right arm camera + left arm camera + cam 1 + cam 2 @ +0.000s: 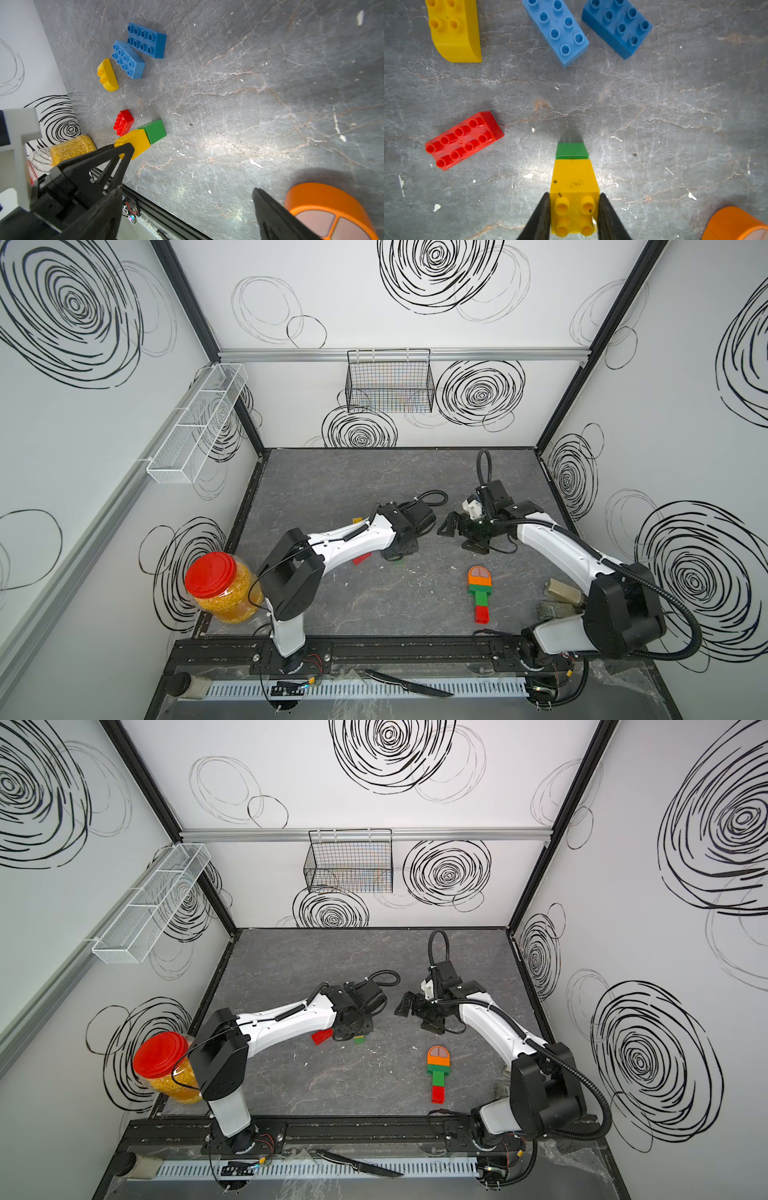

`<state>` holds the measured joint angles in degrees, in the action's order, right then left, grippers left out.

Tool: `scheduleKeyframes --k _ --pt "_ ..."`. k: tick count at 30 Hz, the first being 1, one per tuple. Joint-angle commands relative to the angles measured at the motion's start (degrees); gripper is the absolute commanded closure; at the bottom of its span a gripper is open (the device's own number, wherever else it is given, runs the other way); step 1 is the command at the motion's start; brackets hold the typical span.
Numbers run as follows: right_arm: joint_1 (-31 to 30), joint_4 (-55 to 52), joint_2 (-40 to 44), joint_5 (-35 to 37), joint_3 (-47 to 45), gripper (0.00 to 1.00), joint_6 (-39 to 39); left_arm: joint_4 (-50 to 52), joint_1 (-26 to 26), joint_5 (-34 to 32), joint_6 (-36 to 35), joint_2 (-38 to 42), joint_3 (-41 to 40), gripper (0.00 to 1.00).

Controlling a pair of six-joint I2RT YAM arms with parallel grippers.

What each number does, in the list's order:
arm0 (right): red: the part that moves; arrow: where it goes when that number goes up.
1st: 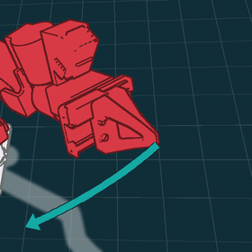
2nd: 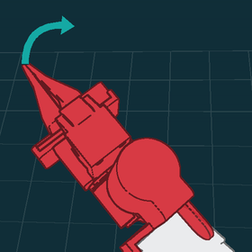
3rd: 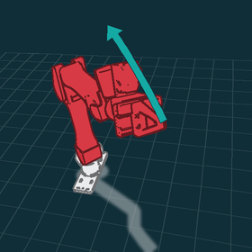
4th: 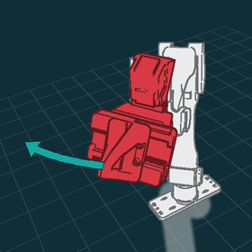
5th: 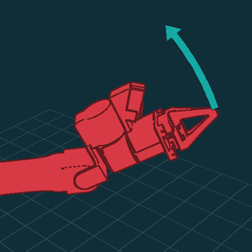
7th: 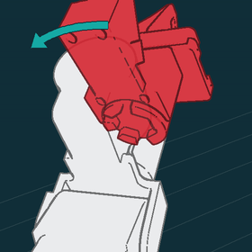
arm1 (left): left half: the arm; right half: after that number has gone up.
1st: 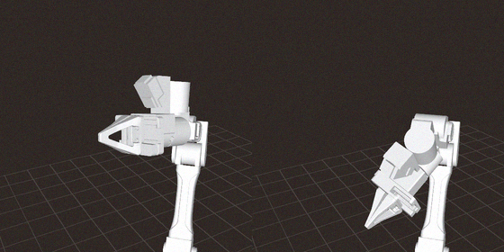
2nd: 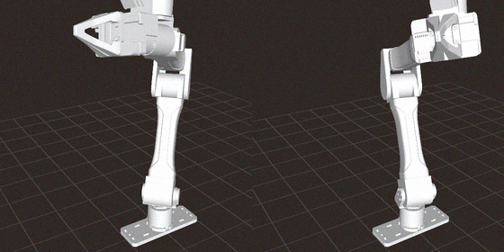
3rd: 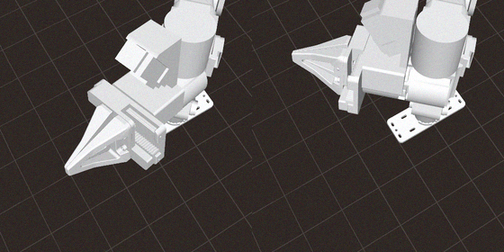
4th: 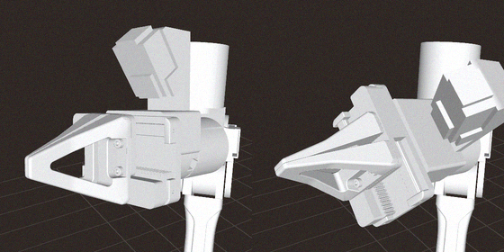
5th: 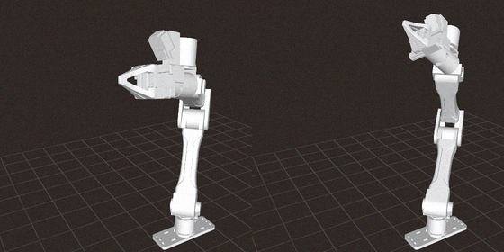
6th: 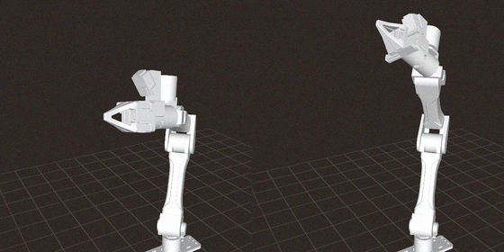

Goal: Assemble an ice cream with lego
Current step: Assemble the lego brick with the lego brick.

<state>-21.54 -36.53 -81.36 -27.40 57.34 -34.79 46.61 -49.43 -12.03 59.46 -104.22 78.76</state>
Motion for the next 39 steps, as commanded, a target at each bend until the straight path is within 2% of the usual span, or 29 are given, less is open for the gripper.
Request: scheduleKeyframes --k 1,6,17,26,39 --pt "0.27 -1.43 1.34 -0.2 -0.3 0.0 0.03 1.28 -0.62 1.68 -0.83 -1.27 -1.77 0.87" --pt "0.3 -2.12 1.88 0.1 -0.31 0.0 0.21 -0.19 -1.11 4.27 -1.12 -0.5 -6.04 0.87" --pt "0.12 -1.51 1.91 0.33 -0.59 0.0 -0.8 3.56 2.46 3.16 -7.11 -3.44 -1.67 0.88" --pt "0.17 -2.13 1.71 0.21 -0.3 0.0 -0.55 2.35 2.89 3.75 -5.51 -3.13 -0.63 0.88" --pt "0.12 -2.77 2.3 0.94 -0.22 0.0 -0.72 1.65 2.91 4.92 -7.56 -6.25 -2.47 0.9"
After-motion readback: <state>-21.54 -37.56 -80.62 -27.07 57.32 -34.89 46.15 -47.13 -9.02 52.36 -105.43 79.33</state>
